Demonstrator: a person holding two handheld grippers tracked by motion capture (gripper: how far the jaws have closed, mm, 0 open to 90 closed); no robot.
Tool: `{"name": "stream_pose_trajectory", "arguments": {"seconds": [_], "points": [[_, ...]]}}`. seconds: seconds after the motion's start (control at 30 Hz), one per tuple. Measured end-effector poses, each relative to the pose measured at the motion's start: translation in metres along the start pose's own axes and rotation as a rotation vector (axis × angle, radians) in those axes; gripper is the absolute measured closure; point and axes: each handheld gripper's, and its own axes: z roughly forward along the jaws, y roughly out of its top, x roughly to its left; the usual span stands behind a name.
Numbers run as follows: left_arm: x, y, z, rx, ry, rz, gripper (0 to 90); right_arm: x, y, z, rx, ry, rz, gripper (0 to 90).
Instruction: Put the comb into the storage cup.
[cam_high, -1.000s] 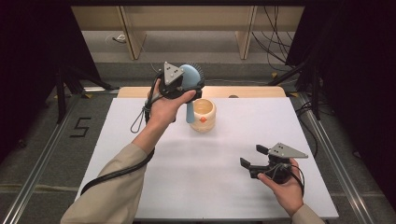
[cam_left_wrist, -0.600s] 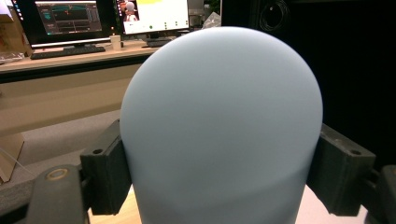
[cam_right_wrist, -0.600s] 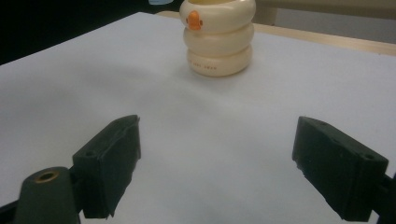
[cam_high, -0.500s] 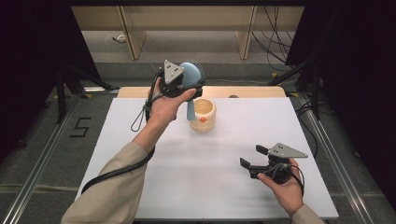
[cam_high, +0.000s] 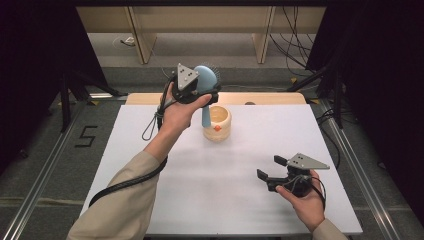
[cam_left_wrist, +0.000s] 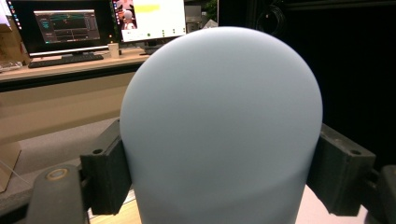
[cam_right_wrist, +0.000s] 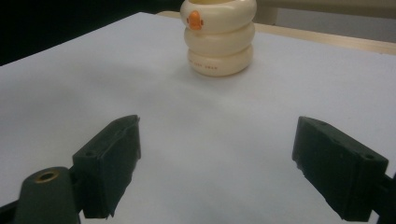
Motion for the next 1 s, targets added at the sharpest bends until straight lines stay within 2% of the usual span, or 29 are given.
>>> {"name": "stream_pose_trajectory", "arguments": {"seconds": [1.0], "points": [[-0.002, 0.001, 0.012, -0.030, -0.014, 0.003, 19.3, 0.000, -0.001, 0.000, -0.001, 0.005, 0.004, 16.3]]}}
